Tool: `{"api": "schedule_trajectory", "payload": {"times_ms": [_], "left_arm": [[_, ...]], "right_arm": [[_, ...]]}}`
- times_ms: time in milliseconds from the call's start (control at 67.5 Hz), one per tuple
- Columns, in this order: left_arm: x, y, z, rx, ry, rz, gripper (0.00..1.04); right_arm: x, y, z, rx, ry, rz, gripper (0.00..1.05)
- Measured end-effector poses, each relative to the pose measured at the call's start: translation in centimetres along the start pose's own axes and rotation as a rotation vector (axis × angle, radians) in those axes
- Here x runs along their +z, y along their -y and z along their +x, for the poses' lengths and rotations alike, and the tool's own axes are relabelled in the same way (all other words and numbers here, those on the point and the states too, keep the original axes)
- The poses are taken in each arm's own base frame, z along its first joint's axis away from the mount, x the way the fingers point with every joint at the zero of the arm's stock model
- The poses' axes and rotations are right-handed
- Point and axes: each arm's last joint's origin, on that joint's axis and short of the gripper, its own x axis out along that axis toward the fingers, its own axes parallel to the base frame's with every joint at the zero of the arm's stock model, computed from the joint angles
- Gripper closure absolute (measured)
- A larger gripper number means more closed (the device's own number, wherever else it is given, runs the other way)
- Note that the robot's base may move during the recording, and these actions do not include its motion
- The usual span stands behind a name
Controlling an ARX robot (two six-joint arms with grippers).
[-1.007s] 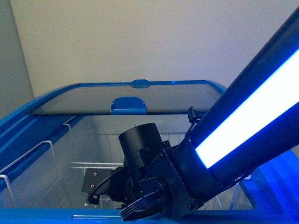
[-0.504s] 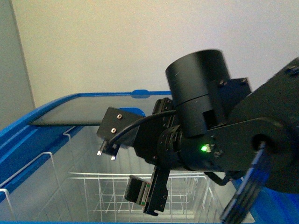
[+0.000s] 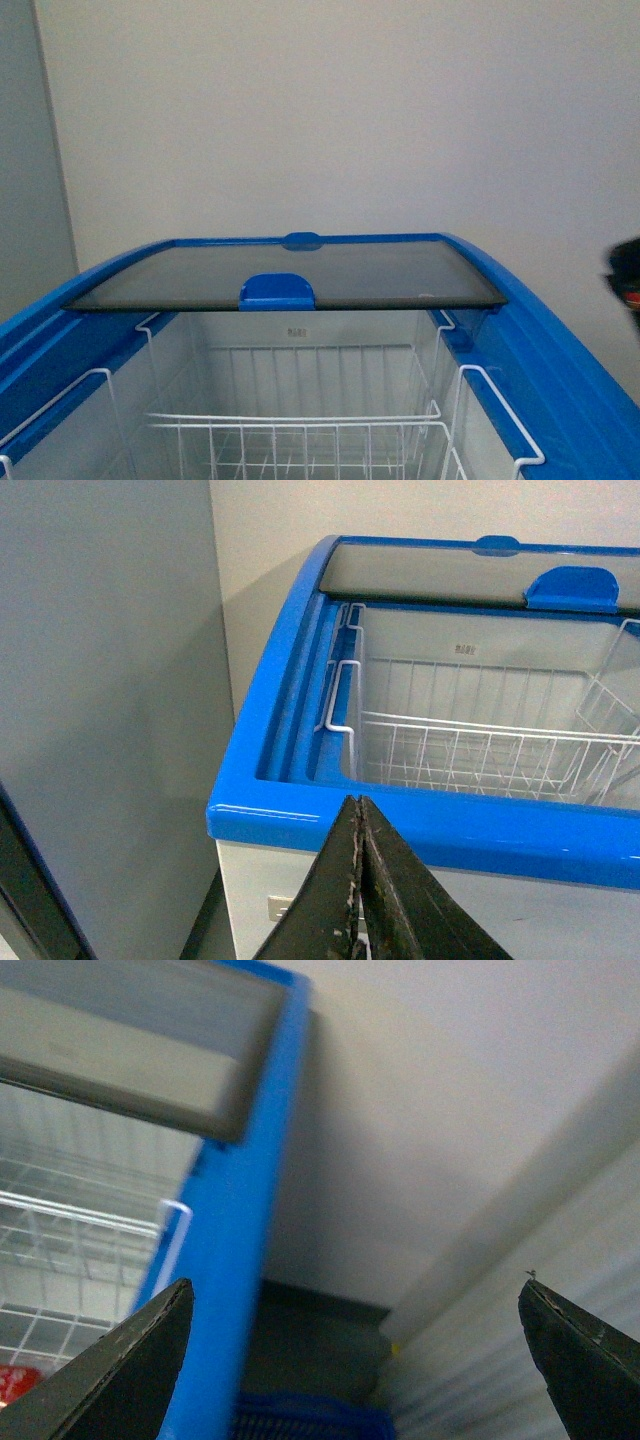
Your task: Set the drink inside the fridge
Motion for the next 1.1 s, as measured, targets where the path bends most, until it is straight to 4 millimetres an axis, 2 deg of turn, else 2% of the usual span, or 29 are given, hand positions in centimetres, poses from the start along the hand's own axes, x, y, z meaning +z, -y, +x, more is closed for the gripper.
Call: {"api": "schedule_trajectory", "payload": {"times_ms": [104,133,237,267,296,370,444,607,711,859,1096], "left_arm": [[0.0,0.0,0.0,0.0,0.0,0.0,1.02],[0.0,0.0,0.0,0.0,0.0,0.0,1.02],[0.0,0.0,0.0,0.0,0.0,0.0,1.02],[0.0,0.0,0.0,0.0,0.0,0.0,1.02],[0.0,0.0,0.0,-0.002,0.0,0.0,1.02],[0.0,0.0,0.0,0.0,0.0,0.0,1.02],[0.0,0.0,0.0,0.0,0.0,0.0,1.02],[0.0,0.0,0.0,0.0,0.0,0.0,1.02],[0.0,0.0,0.0,0.0,0.0,0.0,1.02],[0.0,0.0,0.0,0.0,0.0,0.0,1.02],[0.0,0.0,0.0,0.0,0.0,0.0,1.02]], "right_arm": [[-2.8,1.6,-4.1,-0.05,-0.093,0.163,0.07],[-3.6,1.6,-5.2,-0.042,-0.108,0.192,0.07],[-7.6,0.8,-11.0,-0.044,-0.162,0.297,0.07],[-8.4,0.5,-11.8,0.012,-0.106,0.315,0.11],[-8.8,0.4,-12.2,0.105,0.042,0.362,0.19],[-9.2,0.9,-12.4,0.14,0.193,0.353,0.36],[-10.3,1.1,-12.1,0.141,0.196,0.319,0.54],[-11.2,1.5,-11.9,0.131,0.2,0.305,0.8],[-11.9,1.8,-11.7,0.135,0.2,0.299,1.02],[-12.6,2.7,-11.5,0.119,0.2,0.298,1.02],[-13.4,2.5,-11.3,0.121,0.197,0.297,1.02]]}}
